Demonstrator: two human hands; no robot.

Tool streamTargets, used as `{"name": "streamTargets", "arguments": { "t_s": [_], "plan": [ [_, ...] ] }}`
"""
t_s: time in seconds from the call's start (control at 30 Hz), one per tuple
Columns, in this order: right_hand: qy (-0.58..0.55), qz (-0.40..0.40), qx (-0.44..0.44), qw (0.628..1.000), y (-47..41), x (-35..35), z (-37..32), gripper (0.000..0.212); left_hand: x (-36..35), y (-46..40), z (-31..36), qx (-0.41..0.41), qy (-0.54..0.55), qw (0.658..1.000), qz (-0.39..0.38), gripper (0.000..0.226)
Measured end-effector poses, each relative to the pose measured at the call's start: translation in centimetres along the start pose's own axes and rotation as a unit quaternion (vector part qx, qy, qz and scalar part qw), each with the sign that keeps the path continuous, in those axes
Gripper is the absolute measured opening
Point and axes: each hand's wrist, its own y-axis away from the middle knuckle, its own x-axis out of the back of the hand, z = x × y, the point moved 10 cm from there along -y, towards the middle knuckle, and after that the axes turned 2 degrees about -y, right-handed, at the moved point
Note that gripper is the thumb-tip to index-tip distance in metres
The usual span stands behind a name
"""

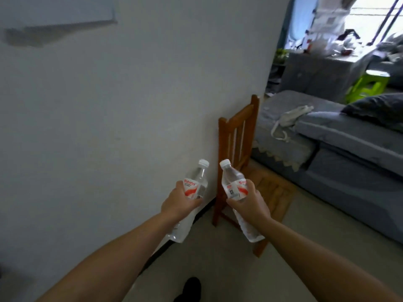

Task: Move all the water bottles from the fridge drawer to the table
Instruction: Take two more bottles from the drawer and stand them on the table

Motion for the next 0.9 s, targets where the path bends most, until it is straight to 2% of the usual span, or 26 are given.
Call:
{"name": "streamTargets", "arguments": {
  "t_s": [0.1,0.17,0.27,0.33,0.47,0.6,0.67,0.7,0.77,0.9],
  "plan": [
    [0.004,0.077,-0.047,0.996,-1.7,4.4,3.5,0.085,-4.0,-4.1,5.4,-0.054,-0.006,0.997,-0.054,0.071],
    [-0.006,0.1,-0.067,0.993,-3.0,7.0,5.4,0.082,-6.4,-6.3,8.9,-0.094,0.007,0.991,-0.09,0.064],
    [-0.042,0.163,-0.118,0.979,-4.9,11.6,8.8,0.079,-10.5,-10.0,15.3,-0.159,0.011,0.973,-0.166,0.06],
    [-0.057,0.187,-0.137,0.971,-5.2,13.5,9.9,0.08,-11.8,-11.3,17.9,-0.178,0.015,0.965,-0.19,0.058],
    [-0.084,0.265,-0.197,0.94,-4.5,18.2,13.8,0.078,-16.5,-13.3,24.5,-0.244,-0.051,0.944,-0.217,0.058],
    [-0.086,0.321,-0.246,0.91,-1.5,21.2,17.4,0.069,-21.3,-11.8,29.4,-0.293,-0.071,0.918,-0.259,0.055],
    [-0.081,0.312,-0.259,0.91,-0.7,21.6,18.1,0.067,-22.4,-11.1,30.2,-0.295,-0.072,0.912,-0.274,0.053],
    [-0.08,0.343,-0.294,0.889,1.6,23.7,21.1,0.068,-26.2,-9.2,33.3,-0.328,-0.086,0.89,-0.306,0.053],
    [-0.084,0.361,-0.317,0.873,3.3,24.9,22.6,0.072,-28.6,-7.9,35.2,-0.34,-0.108,0.875,-0.328,0.055],
    [-0.094,0.421,-0.375,0.821,8.9,29.3,28.5,0.064,-36.5,-2.5,41.8,-0.401,-0.146,0.824,-0.373,0.058]
  ]
}}
